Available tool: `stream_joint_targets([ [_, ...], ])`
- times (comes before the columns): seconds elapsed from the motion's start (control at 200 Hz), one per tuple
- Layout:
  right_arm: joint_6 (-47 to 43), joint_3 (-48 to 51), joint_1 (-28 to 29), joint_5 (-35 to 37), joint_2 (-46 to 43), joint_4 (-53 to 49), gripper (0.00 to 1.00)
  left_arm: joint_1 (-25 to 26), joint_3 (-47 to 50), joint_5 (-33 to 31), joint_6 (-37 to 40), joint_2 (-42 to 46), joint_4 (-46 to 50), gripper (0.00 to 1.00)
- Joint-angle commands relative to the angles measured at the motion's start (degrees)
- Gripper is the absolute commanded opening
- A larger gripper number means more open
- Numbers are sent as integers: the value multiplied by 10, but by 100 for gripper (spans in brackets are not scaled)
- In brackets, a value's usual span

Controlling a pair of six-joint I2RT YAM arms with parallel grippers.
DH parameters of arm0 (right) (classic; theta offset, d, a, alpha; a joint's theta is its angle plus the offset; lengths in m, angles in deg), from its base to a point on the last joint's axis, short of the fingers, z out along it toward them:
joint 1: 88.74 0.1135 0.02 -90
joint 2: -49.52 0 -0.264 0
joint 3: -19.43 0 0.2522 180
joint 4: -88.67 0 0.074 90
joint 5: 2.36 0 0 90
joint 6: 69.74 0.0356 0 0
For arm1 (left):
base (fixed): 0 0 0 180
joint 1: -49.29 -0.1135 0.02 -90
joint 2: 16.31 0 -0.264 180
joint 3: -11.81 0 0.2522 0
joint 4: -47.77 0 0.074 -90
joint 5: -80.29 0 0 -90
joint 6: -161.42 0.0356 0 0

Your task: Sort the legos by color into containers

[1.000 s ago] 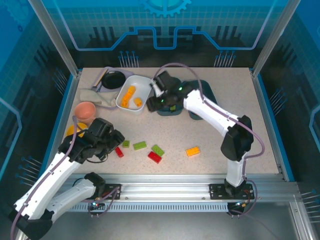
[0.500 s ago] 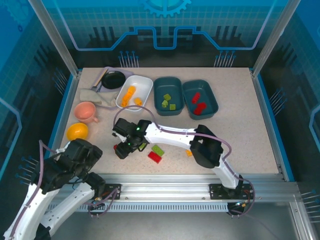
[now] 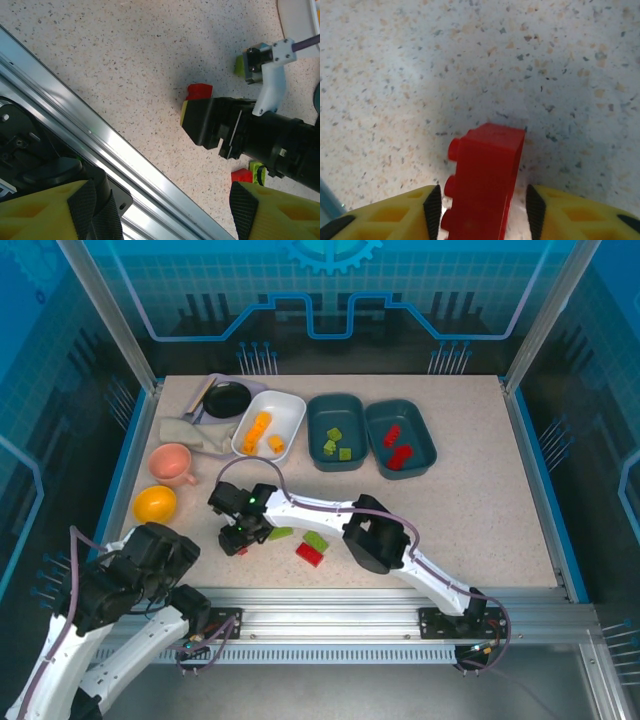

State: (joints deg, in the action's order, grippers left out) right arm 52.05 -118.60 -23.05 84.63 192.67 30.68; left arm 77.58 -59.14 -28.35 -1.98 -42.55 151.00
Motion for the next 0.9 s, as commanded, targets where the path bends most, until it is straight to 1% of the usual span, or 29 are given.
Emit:
stream_joint_targets([
  [0.0,8,-31,8,1,24,-36,38,-3,-17,0,10,8,17,75],
  [0.1,7,-25,6,10,8,-35,25,-2,-15,3,10,8,12,75],
  [0.155,5,-11,6,17,-14,-30,20,-3,-13,7,17,7,0,75],
  [0.23,2,21,2,25,-65,-14,19,-3,-6,22,38,1,-38,75],
  [0.28,3,47,-5,29,-105,-3,18,-3,2,45,60,-9,-79,75],
  [0.335,5,78,-19,38,-155,-1,18,-3,13,77,86,-26,-129,75],
  [0.43,4,138,-54,64,-235,-7,17,-2,33,123,101,-72,-204,75],
  [0.535,6,227,-127,75,-328,1,18,-1,44,156,115,-122,-286,75],
  [0.625,-4,289,-210,79,-391,6,18,-1,41,176,129,-163,-351,75],
  [0.675,-12,310,-263,76,-410,5,18,0,35,186,136,-192,-383,75],
  [0.775,-25,320,-364,66,-409,1,18,5,16,203,149,-249,-437,75],
  [0.895,-30,283,-453,46,-357,3,18,11,-7,209,153,-310,-482,76],
])
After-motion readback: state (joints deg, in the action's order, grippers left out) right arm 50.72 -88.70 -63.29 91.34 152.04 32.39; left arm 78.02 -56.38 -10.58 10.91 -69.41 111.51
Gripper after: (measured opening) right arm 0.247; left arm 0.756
